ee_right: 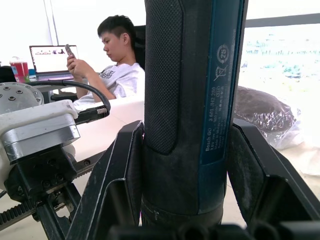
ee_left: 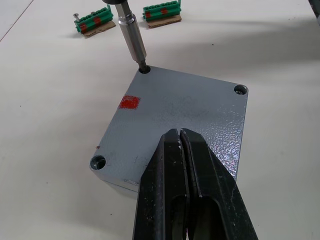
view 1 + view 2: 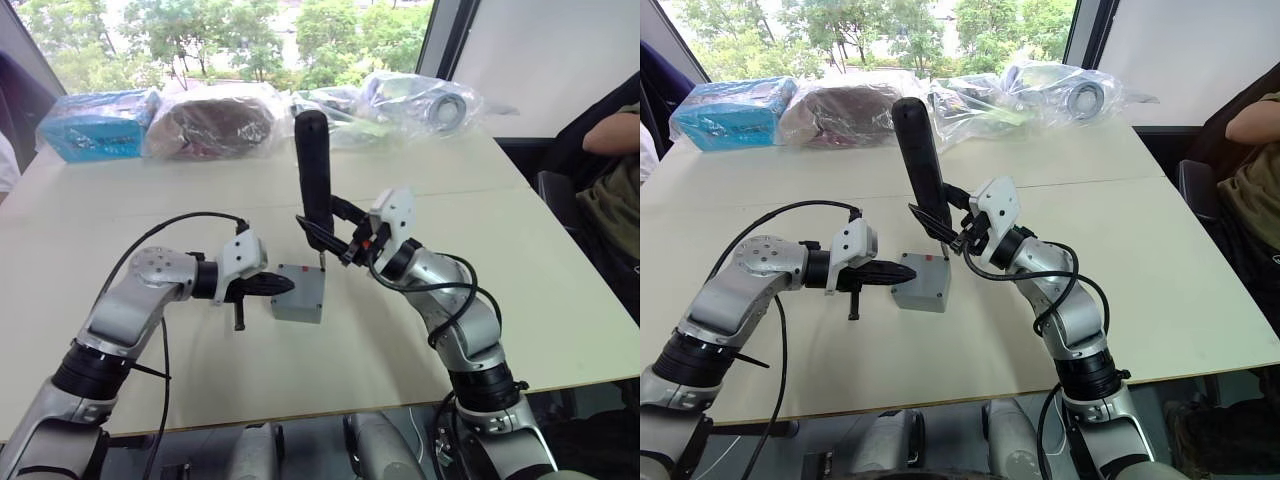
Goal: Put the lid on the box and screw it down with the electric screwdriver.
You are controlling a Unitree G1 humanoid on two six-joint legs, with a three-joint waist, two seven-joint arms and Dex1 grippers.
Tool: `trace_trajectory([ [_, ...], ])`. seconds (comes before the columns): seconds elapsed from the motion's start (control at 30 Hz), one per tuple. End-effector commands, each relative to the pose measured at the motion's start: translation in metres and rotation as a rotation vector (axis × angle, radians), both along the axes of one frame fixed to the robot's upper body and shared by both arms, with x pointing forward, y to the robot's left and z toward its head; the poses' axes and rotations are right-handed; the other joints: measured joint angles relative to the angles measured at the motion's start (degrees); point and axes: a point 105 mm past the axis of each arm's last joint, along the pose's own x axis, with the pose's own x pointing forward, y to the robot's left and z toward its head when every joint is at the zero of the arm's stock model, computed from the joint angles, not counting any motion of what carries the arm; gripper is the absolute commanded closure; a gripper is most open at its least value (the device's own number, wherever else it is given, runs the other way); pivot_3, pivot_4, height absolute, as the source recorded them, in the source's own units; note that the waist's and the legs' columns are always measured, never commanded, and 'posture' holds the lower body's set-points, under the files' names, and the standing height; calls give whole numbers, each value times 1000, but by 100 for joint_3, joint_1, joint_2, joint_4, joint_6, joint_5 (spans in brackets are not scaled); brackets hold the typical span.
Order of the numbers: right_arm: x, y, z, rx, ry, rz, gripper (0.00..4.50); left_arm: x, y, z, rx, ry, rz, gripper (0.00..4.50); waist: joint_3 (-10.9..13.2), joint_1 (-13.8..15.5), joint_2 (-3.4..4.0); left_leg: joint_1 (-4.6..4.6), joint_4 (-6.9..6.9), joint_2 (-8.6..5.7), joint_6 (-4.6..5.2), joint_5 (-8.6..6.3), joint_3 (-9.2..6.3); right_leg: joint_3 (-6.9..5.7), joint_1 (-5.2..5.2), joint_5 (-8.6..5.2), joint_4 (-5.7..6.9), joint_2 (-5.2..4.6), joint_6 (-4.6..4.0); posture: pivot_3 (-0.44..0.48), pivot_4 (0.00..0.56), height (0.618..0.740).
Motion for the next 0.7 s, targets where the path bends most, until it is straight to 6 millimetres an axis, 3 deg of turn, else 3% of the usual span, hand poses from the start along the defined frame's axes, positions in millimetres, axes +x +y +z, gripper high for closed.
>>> trace_trajectory([
  [0.03,-6,3,1,17,-5,18,2670,-2,-1,-6,25,17,-6,4500,0,-1,0,0,0,0,0,0,0,0,0,0,0,0,0,0,150,740],
  [0.4,-11,6,-9,8,42,32,2670,-1,-1,-8,27,23,-2,4500,-1,-1,-1,1,-1,0,0,0,0,0,1,-2,-4,0,-2,0,150,740],
  [0.7,-5,3,16,50,-72,-20,2670,-4,-1,-9,30,26,-6,4500,-1,0,-1,0,-2,0,0,0,0,1,1,-15,-6,0,17,0,150,740],
])
